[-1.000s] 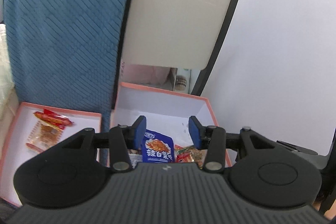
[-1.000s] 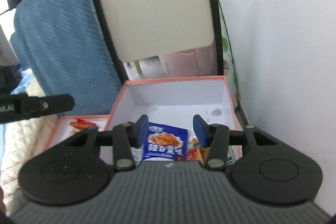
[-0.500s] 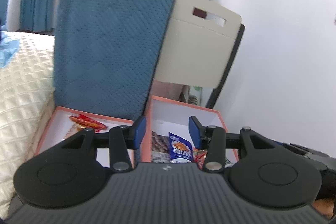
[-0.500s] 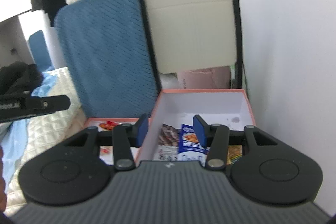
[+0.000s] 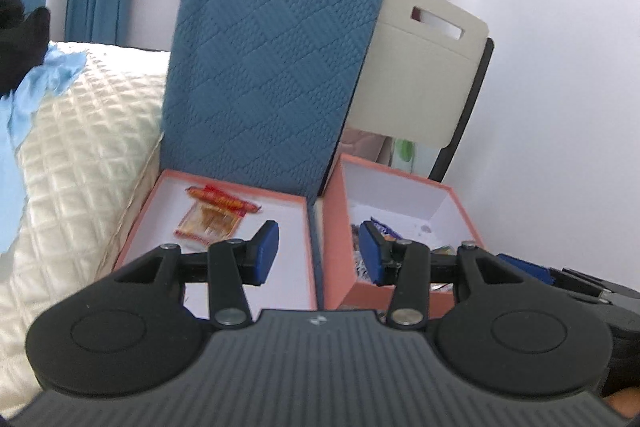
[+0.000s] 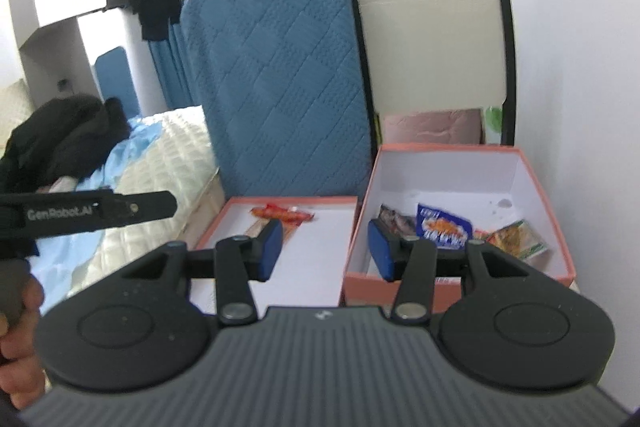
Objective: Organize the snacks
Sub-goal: 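Move both grippers back over the shallow snack tray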
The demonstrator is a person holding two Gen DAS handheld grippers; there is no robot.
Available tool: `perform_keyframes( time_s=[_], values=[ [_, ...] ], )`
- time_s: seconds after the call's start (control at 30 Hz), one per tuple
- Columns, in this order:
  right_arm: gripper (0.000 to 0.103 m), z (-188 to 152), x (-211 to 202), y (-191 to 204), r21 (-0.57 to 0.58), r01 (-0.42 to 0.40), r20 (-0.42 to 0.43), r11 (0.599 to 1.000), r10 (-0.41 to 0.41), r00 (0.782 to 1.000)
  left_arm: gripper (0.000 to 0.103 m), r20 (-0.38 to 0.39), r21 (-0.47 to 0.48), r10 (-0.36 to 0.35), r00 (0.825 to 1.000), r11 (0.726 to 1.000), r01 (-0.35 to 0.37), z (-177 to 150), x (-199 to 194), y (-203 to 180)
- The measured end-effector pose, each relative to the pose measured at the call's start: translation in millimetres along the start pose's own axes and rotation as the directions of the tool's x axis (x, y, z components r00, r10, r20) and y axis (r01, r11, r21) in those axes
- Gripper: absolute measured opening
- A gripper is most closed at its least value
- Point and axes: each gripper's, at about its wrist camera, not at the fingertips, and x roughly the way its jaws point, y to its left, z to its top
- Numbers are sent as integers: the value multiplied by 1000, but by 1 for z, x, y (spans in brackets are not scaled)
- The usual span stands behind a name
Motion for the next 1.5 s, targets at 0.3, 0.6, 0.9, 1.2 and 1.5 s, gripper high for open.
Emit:
perform_keyframes(
  time_s=[0.3,0.6,0.9,1.2,1.5],
  values=[
    [49,-10,28,11,-12,-44,-46,999,44,998,50,11,-76,46,999,996,-45,-14,9,39],
    [49,-17,48,34,-69,-69,-57,995,65,996,50,-34,-111,50,998,992,-53,-33,30,57],
    [49,-15,85,27,-30,-79,-103,996,76,992,50,-98,-123,52,994,990,-64,-40,74,74],
    [49,-7,142,28,-36,-101,-177,994,93,980,50,-133,-151,78,988,984,-98,-27,123,102],
    [49,16,213,42,-24,-158,-240,987,148,959,55,-193,-157,104,976,978,-136,-22,182,140]
  ],
)
